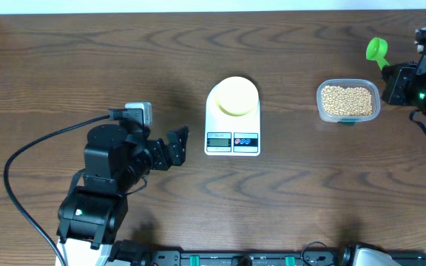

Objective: Scoop item into bowl and weigh 50g on scale

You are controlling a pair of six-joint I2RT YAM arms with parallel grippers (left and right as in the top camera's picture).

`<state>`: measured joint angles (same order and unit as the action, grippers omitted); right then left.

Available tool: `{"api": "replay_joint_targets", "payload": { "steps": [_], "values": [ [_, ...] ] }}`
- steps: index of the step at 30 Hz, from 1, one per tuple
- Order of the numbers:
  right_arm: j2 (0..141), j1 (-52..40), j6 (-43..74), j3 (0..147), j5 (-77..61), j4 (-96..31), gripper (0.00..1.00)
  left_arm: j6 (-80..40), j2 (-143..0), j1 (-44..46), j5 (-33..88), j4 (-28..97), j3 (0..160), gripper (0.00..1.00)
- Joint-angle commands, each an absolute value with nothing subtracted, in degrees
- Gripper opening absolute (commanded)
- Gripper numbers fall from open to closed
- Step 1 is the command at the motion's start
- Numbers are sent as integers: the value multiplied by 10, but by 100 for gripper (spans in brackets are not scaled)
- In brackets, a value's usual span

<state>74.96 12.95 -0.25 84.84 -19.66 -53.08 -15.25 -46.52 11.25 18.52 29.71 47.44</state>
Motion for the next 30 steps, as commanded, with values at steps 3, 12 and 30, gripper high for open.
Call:
{"api": "replay_joint_targets", "payload": {
  "steps": [3, 12, 30],
  "values": [
    [750, 131, -10, 845, -196, -536, 1, -156, -466, 109, 265, 274, 479, 98],
    [750, 131, -9, 845, -213, -531, 1, -245, -466, 109, 266, 269, 479, 98],
    [750, 130, 15, 845, -276, -538, 1, -236, -557, 130, 264, 343, 478, 11]
  ]
}}
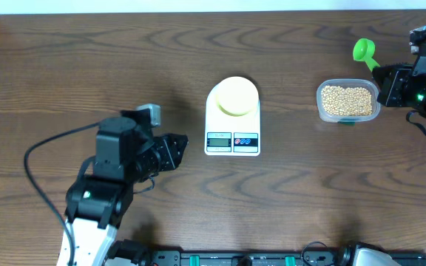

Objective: Scoop item into bowl and weigh 50g on scale

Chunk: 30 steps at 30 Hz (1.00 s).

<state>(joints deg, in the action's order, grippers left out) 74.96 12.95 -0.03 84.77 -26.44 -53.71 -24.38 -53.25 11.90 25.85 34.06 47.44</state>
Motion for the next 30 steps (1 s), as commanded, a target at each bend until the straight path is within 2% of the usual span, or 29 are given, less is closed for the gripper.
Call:
{"api": "replay_joint_targets", "payload": {
  "steps": [1, 7, 17, 23, 30],
  "values": [
    [750, 130, 17, 845, -276, -538, 1, -244, -568, 137, 264, 345, 479, 8],
    [750, 130, 17, 845, -276, -558, 1, -250, -617, 201, 256, 350, 485, 7],
    [750, 130, 17, 845, -267, -582, 1, -251, -683, 269, 149, 366, 511, 7],
    [750, 130, 17, 845, -267, -583, 2, -180, -749, 278, 144, 365, 558, 7],
    [750, 130, 17, 845, -267, -579, 1, -119, -799, 333, 95, 346, 581, 7]
  ]
}}
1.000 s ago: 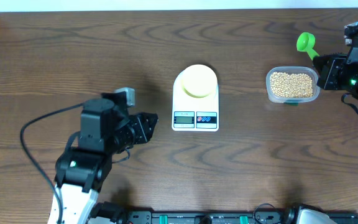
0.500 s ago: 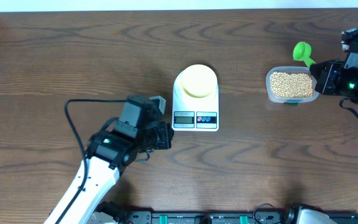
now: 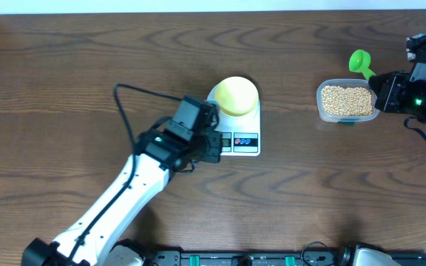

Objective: Scoop item into bowl and weigh 50g on scale

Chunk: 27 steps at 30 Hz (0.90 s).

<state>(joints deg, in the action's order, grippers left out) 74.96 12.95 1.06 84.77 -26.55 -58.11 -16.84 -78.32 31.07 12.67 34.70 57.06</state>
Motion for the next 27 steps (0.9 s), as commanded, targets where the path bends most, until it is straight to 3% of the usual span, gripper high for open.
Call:
{"api": "replay_joint_targets", "payload": {
  "steps": [1, 9, 27],
  "values": [
    [750, 130, 17, 845, -267, -578, 1, -118, -806, 342, 87, 346, 581, 7],
    [750, 130, 17, 845, -267, -581, 1, -119, -872, 397, 29, 304, 581, 7],
    [750, 130, 17, 845, -265, -580, 2, -114, -964, 399, 4, 176, 578, 7]
  ]
}}
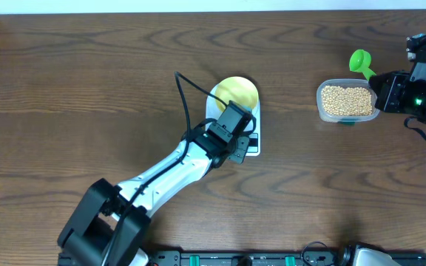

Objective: Scoop item into bowl and weigh 50g on scale

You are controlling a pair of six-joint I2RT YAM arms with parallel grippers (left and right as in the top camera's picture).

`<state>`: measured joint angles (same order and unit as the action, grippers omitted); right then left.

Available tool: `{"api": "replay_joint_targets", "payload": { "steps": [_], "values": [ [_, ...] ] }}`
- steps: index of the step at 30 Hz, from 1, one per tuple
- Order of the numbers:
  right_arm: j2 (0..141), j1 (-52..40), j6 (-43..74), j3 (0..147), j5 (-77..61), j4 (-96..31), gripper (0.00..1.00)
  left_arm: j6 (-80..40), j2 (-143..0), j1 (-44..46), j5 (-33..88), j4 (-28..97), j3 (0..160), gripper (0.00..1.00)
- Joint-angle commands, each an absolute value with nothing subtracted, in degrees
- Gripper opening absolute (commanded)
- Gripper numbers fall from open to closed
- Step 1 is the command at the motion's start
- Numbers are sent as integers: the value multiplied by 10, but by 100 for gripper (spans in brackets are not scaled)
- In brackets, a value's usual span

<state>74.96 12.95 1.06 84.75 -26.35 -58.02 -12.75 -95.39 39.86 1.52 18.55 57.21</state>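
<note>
A white scale (211, 100) stands mid-table with a pale yellow bowl (239, 90) on its platform. My left arm reaches in from the lower left, and its gripper (247, 140) lies over the scale's display and buttons; the wrist hides its fingers. At the far right, my right gripper (381, 80) is shut on the handle of a green scoop (359, 60). The scoop's cup hangs just beyond the back right corner of the clear tub of beans (347, 100).
The left arm's black cable (184, 103) loops up beside the scale. Power and clamp hardware (242, 258) runs along the table's front edge. A pale strip borders the far edge of the table.
My left gripper has moved right, from the left part of the scale's front panel onto its display and buttons, with the arm stretched further. The right gripper and scoop have not moved.
My left arm was folded at the left of the table, its gripper well short of the scale, while my right gripper held the green scoop right of the bean tub. The scoop then shifted left toward the tub, and the left gripper reached the scale's front panel.
</note>
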Motion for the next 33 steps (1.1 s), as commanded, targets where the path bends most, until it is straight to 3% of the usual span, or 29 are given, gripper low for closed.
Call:
{"api": "replay_joint_targets", "payload": {
  "steps": [1, 33],
  "values": [
    [750, 130, 17, 845, -265, -579, 1, -114, -968, 399, 4, 170, 576, 7],
    [750, 130, 17, 845, -265, -572, 2, -96, -1009, 399, 4, 106, 552, 7]
  ]
}}
